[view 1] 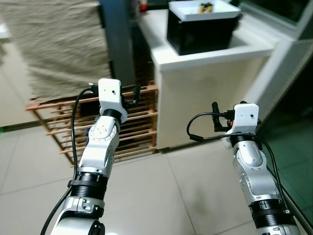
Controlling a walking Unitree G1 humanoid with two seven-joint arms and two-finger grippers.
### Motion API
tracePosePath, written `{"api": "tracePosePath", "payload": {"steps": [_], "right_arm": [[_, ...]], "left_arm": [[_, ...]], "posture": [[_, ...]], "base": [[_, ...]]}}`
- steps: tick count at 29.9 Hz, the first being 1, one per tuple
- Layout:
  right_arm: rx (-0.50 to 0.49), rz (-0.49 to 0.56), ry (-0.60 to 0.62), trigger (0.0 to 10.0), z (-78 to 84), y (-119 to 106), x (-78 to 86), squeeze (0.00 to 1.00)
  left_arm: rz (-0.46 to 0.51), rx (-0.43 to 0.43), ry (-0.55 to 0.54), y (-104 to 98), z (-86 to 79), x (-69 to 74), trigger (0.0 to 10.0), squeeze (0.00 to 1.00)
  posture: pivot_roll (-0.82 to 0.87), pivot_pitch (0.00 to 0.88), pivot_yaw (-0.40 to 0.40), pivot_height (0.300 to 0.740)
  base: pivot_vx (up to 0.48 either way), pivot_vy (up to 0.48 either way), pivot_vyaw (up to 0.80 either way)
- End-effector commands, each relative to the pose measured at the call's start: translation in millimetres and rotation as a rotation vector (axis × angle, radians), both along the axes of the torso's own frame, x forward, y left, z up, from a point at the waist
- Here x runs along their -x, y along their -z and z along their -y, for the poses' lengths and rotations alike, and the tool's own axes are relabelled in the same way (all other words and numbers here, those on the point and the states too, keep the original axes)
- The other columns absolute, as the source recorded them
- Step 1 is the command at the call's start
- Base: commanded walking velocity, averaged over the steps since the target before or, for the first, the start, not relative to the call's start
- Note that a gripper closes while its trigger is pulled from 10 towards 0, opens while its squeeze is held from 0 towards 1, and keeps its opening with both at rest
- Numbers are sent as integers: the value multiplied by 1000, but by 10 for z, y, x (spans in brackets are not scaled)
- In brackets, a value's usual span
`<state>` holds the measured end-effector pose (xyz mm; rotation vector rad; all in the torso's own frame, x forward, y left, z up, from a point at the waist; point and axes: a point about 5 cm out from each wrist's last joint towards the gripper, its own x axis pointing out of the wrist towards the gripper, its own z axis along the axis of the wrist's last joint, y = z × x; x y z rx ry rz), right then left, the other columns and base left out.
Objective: Restocking fridge
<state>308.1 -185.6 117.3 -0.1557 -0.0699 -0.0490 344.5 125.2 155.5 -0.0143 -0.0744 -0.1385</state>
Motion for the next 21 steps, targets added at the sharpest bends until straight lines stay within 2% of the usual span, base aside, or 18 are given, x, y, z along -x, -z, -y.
{"api": "tracePosePath", "payload": {"steps": [1, 12, 15, 16, 17, 18, 19, 21], "right_arm": [[5, 4, 3, 10000, 8, -16, -7, 0], [-10, -4, 12, 10000, 1, 6, -7, 4], [-35, -4, 10, 10000, 24, 12, 20, 4], [-41, -5, 19, 10000, 76, 20, 52, 8], [-41, -5, 19, 10000, 76, 20, 52, 8], [-38, -16, 32, 10000, 144, 43, 83, 8], [-38, -16, 32, 10000, 144, 43, 83, 8], [-24, -40, 45, 10000, 247, 92, 123, 12]], "left_arm": [[-35, -6, -23, 48, -56, -7, 10000, 0], [-64, 25, -39, 90, -90, -5, 10000, 0], [-95, 78, -75, 170, -180, 90, 10000, 0], [-102, 63, -89, 226, -255, 198, 10000, 0], [-102, 63, -89, 226, -255, 198, 10000, 0], [-122, 47, -104, 288, -329, 289, 10000, 0], [-122, 47, -104, 288, -329, 289, 10000, 0], [-156, 38, -114, 364, -399, 388, 10000, 0]], "posture": [[-123, 12, 35, 740], [-124, 0, 52, 740], [-126, 0, 52, 740], [-128, 0, 48, 740], [-128, 0, 48, 740], [-122, 0, 45, 740], [-122, 0, 45, 740], [-107, 0, 36, 740]], "base": [[472, 0, 0], [466, 0, 0], [449, 0, 0], [431, 0, 0], [431, 0, 0], [428, 0, 0], [428, 0, 0], [397, 266, 0]]}}
